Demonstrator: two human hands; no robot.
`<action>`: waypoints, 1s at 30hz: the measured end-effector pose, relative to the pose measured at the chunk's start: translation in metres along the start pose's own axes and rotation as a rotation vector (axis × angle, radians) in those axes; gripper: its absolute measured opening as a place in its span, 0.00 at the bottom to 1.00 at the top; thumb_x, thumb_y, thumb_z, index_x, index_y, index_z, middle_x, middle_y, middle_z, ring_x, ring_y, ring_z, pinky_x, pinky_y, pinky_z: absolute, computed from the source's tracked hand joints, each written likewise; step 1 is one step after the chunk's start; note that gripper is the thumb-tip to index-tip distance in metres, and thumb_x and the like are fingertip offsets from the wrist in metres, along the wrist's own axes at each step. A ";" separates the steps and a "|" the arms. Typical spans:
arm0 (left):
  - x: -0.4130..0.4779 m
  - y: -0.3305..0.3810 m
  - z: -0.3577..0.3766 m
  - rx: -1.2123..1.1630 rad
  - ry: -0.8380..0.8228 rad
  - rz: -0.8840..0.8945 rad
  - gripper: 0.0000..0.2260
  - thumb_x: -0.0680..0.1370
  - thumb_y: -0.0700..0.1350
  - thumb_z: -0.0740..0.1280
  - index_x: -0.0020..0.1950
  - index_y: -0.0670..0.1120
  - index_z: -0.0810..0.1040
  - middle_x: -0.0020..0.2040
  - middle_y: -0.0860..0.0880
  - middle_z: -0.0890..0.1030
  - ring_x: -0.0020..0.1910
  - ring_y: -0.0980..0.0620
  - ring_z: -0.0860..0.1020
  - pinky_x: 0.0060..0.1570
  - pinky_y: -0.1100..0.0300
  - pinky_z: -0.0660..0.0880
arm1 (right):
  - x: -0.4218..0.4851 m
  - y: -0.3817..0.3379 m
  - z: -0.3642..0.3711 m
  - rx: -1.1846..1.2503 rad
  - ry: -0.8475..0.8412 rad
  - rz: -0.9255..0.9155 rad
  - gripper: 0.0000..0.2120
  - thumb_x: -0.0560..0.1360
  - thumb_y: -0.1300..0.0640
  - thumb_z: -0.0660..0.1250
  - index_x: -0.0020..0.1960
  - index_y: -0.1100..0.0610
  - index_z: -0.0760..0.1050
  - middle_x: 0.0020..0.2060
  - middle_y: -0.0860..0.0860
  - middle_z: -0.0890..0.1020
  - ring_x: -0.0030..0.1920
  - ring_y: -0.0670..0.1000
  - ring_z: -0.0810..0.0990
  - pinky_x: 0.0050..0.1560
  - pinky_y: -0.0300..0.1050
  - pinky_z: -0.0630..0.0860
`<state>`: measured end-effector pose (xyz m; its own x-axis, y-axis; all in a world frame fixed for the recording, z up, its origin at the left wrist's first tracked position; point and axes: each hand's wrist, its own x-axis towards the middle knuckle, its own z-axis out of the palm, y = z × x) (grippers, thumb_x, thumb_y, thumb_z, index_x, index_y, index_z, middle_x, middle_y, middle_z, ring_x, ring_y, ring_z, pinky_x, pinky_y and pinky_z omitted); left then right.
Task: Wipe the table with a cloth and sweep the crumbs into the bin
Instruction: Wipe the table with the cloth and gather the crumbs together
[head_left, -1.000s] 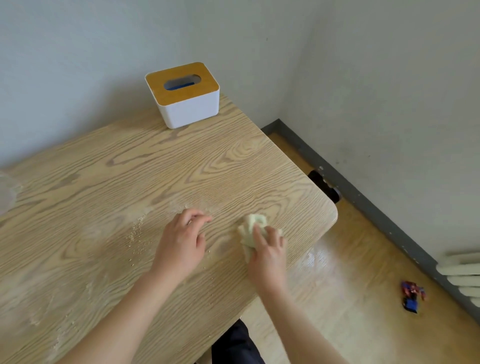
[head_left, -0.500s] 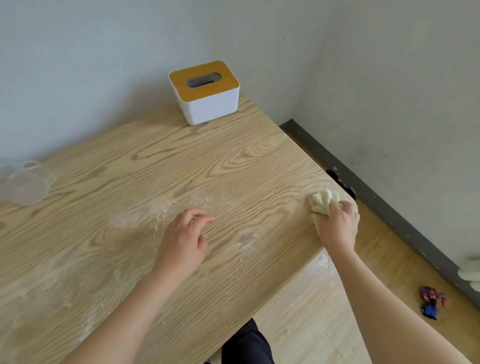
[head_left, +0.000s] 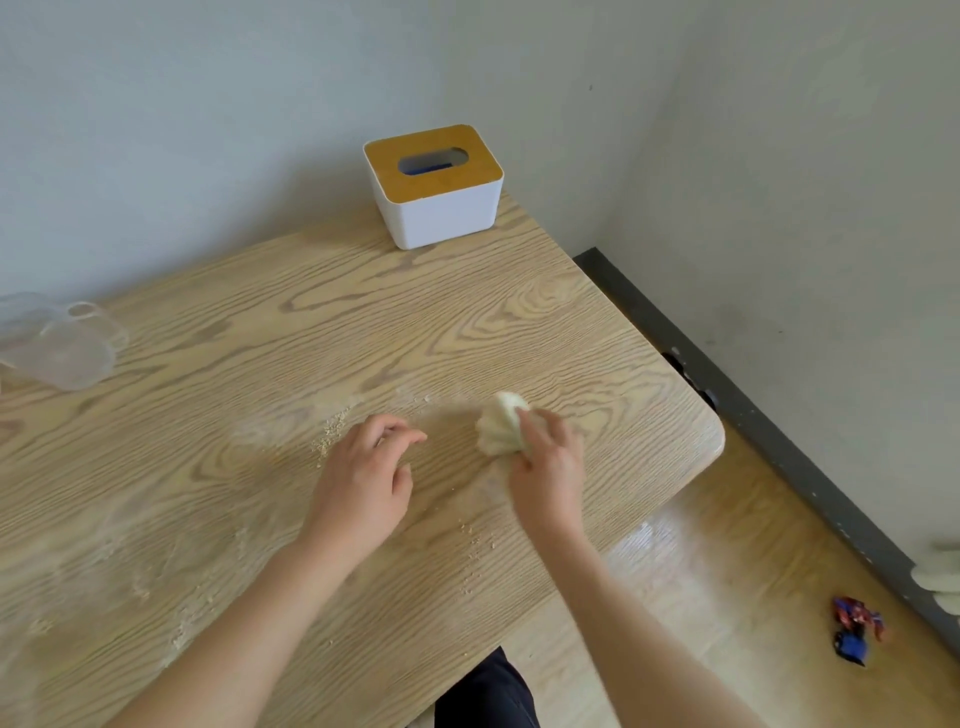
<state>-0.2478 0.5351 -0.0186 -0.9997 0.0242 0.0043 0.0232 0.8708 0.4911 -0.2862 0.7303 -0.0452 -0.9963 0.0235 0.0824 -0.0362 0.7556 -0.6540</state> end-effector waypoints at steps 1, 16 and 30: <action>0.001 -0.003 -0.002 0.002 0.004 -0.001 0.15 0.73 0.37 0.68 0.59 0.47 0.78 0.58 0.52 0.73 0.56 0.52 0.73 0.58 0.55 0.72 | 0.013 0.011 -0.010 -0.010 0.055 0.046 0.22 0.72 0.67 0.63 0.64 0.56 0.74 0.62 0.53 0.72 0.60 0.54 0.68 0.61 0.52 0.68; -0.003 -0.033 -0.013 0.018 0.068 -0.169 0.15 0.74 0.38 0.67 0.59 0.49 0.77 0.58 0.53 0.72 0.56 0.52 0.72 0.59 0.56 0.69 | 0.040 -0.020 0.041 -0.221 -0.128 0.017 0.17 0.76 0.63 0.60 0.64 0.56 0.72 0.67 0.52 0.67 0.63 0.56 0.62 0.56 0.42 0.66; 0.006 -0.054 -0.020 0.019 0.191 -0.268 0.17 0.70 0.34 0.69 0.57 0.46 0.78 0.55 0.49 0.75 0.53 0.48 0.75 0.55 0.52 0.73 | 0.098 0.008 0.028 -0.364 -0.068 0.073 0.21 0.76 0.60 0.59 0.69 0.56 0.69 0.66 0.56 0.68 0.61 0.58 0.64 0.55 0.47 0.66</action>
<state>-0.2550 0.4782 -0.0282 -0.9536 -0.2981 0.0412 -0.2427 0.8428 0.4803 -0.3864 0.7210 -0.0634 -0.9986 0.0512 -0.0125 0.0524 0.9369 -0.3455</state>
